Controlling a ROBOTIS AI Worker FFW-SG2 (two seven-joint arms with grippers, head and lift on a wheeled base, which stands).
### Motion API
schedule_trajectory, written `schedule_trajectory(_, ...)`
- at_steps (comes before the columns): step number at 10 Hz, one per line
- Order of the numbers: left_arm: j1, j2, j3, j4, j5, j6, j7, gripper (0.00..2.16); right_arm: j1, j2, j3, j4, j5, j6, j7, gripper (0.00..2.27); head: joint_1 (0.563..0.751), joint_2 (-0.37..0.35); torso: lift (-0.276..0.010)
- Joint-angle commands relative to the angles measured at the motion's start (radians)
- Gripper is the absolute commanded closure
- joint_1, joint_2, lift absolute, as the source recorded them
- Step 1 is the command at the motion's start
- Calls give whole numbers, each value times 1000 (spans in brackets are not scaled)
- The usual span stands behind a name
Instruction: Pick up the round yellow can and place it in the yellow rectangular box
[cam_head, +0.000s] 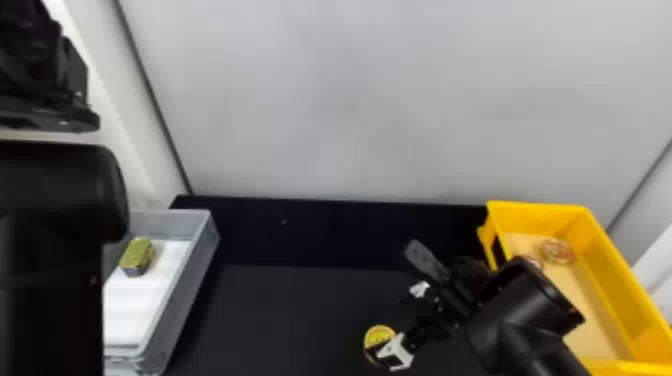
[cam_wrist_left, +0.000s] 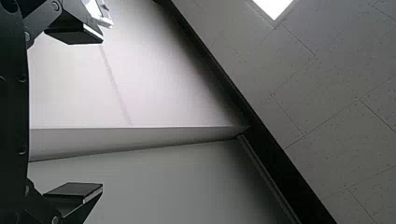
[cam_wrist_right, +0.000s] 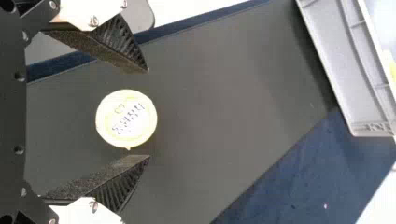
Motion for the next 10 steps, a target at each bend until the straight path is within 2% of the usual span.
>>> schedule_trajectory(1, -5, -4, -6, 3, 0, 1, 0, 154, -19, -13, 32, 57, 1, -43, 0, 156, 663, 54, -10)
schedule_trajectory(6, -14, -4, -14, 3, 2, 3, -2, 154, -28, -23, 36, 91, 1, -71, -3, 142, 663, 54, -10)
schedule_trajectory(10, -15, -6, -15, 3, 3, 3, -3, 154, -34, -11, 29, 143, -5, -100, -16, 142, 663, 54, -10)
